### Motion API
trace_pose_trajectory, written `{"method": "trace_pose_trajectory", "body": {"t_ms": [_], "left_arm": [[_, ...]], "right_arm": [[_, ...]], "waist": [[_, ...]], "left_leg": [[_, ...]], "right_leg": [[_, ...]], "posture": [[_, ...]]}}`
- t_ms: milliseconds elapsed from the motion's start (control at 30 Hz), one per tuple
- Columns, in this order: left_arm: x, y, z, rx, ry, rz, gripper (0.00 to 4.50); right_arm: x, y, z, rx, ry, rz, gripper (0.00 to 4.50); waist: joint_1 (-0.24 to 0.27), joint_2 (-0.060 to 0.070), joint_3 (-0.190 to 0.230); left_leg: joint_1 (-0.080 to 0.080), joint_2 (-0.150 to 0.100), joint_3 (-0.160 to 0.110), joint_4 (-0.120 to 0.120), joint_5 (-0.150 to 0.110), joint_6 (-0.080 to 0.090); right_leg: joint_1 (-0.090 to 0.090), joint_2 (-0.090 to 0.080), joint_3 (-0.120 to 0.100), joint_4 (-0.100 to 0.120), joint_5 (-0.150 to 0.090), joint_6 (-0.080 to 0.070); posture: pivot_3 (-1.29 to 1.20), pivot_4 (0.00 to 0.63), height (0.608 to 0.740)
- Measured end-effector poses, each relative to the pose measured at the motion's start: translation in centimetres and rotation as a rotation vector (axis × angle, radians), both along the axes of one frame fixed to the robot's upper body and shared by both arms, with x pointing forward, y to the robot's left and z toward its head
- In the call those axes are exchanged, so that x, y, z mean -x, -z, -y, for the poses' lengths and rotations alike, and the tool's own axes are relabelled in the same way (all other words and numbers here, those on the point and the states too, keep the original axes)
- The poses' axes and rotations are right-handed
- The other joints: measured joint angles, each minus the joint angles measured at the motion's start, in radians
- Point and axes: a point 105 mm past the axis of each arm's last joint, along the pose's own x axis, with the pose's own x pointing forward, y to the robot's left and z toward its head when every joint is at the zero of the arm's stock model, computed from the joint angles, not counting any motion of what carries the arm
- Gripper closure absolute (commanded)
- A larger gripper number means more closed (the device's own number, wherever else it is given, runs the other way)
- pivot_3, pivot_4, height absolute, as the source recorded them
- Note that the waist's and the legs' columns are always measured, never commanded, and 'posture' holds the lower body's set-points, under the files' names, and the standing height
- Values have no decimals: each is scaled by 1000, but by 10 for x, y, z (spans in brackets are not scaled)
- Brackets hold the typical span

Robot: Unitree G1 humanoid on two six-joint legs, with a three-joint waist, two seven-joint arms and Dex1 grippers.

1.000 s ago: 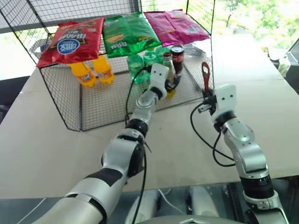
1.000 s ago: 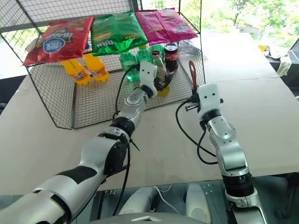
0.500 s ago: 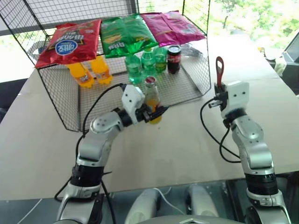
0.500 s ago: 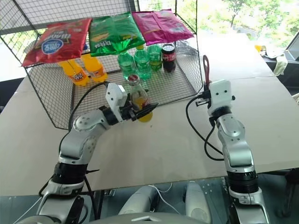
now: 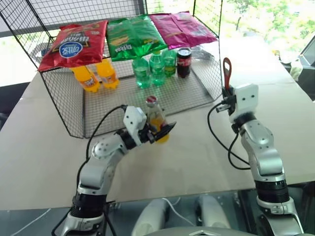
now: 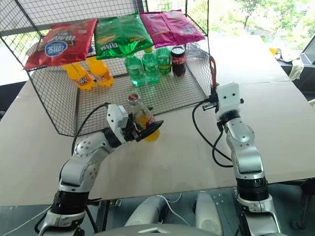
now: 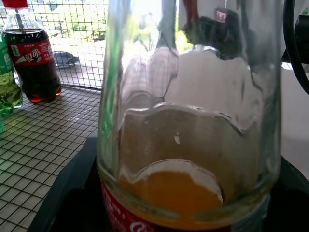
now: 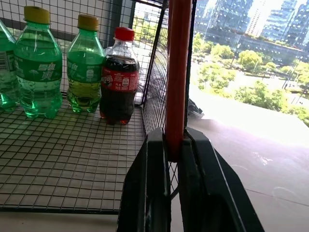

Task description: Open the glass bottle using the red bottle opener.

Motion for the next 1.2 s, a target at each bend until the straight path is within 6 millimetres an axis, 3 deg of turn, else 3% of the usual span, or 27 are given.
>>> {"method": "trace_pose_trajectory", "body": {"t_ms": [67,300,567,1033,1133,1200], "left_arm": [[0,-1,0,3,0,12,59],[4,-2,-1,9,-1,50,59],[1,-30,0,139,-2,137,59],[17,-27,1,153,81,85,59],[17,-25,0,128,81,90,830],[16,-23,0,112,80,89,1829]], "right_arm": [[0,0,0,1,0,0,4500],[1,-1,-1,10,-3,2,4500],[1,0,-1,15,-8,0,4500],[2,0,-5,30,-38,0,4500],[3,1,-9,38,-57,-4,4500],[4,3,-14,55,-87,-10,4500]], "waist": [[0,0,0],[0,0,-1],[0,0,-2],[0,0,-2],[0,0,-2],[0,0,-2]], "left_leg": [[0,0,0,0,0,0],[0,0,0,0,0,0],[0,0,0,0,0,0],[1,0,1,0,0,0],[1,0,1,0,0,0],[1,0,1,0,0,0]], "right_leg": [[0,0,0,0,0,0],[0,0,0,0,0,0],[0,0,0,0,0,0],[0,0,1,0,0,0],[0,0,1,0,0,0],[0,0,1,0,0,0]], "posture": [[0,150,740],[0,150,740],[0,150,740],[0,150,740],[0,150,740],[0,150,740]]}}
